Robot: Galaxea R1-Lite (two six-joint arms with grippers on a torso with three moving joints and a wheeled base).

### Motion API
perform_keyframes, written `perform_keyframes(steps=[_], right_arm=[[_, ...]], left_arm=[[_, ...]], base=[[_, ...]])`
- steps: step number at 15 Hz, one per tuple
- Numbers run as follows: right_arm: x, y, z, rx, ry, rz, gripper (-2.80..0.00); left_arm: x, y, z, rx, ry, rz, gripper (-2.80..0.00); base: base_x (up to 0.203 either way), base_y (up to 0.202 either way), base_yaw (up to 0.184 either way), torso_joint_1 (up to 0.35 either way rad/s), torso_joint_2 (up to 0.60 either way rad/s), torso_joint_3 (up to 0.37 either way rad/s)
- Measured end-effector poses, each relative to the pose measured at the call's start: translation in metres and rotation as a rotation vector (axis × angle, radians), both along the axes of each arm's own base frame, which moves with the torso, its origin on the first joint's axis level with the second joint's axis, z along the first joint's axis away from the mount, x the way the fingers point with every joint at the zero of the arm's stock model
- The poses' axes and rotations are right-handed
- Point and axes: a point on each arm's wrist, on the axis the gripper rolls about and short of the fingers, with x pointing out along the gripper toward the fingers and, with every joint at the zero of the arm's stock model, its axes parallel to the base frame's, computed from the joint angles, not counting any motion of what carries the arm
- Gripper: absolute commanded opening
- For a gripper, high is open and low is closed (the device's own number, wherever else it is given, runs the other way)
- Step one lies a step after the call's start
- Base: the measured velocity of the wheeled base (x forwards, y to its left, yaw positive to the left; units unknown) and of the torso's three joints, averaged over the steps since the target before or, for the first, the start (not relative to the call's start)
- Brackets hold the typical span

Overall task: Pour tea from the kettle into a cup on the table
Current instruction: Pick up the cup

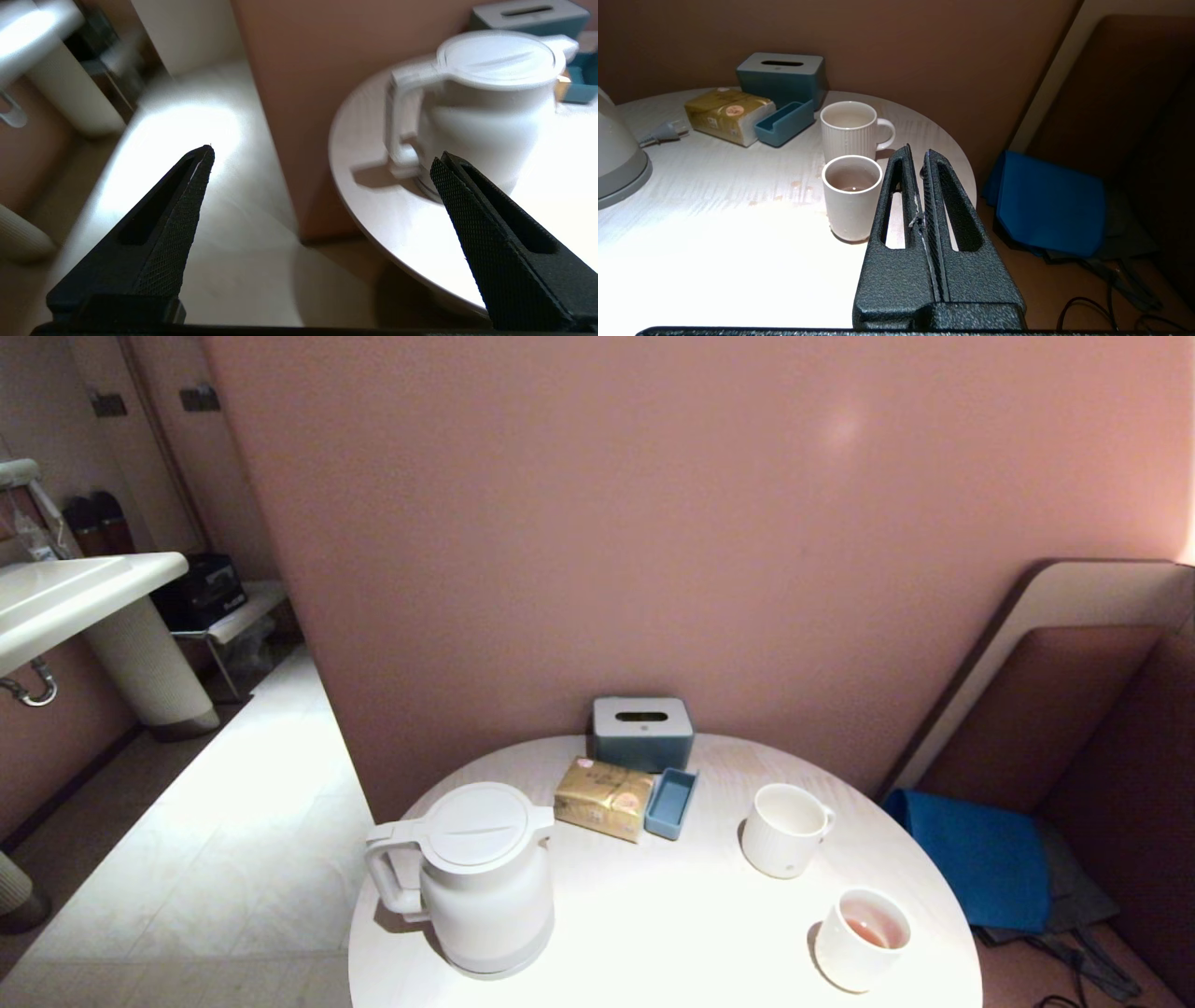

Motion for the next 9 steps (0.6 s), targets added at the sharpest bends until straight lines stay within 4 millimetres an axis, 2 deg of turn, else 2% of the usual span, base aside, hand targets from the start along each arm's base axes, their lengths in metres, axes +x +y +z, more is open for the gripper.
perform_keyframes(steps=[3,9], right_arm=[[0.0,0.0,0.0,0.0,0.0,0.0,-2.8],[0.0,0.0,0.0,0.0,0.0,0.0,-2.8]], left_arm=[[0.0004,-0.0001,-0.0086,-0.132,0.045,-0.001,0.0],[-0.0022,-0.0015,-0.0066,-0.013,0.057,-0.109,0.0]], base=[[0.0,0.0,0.0,0.0,0.0,0.0],[0.0,0.0,0.0,0.0,0.0,0.0]])
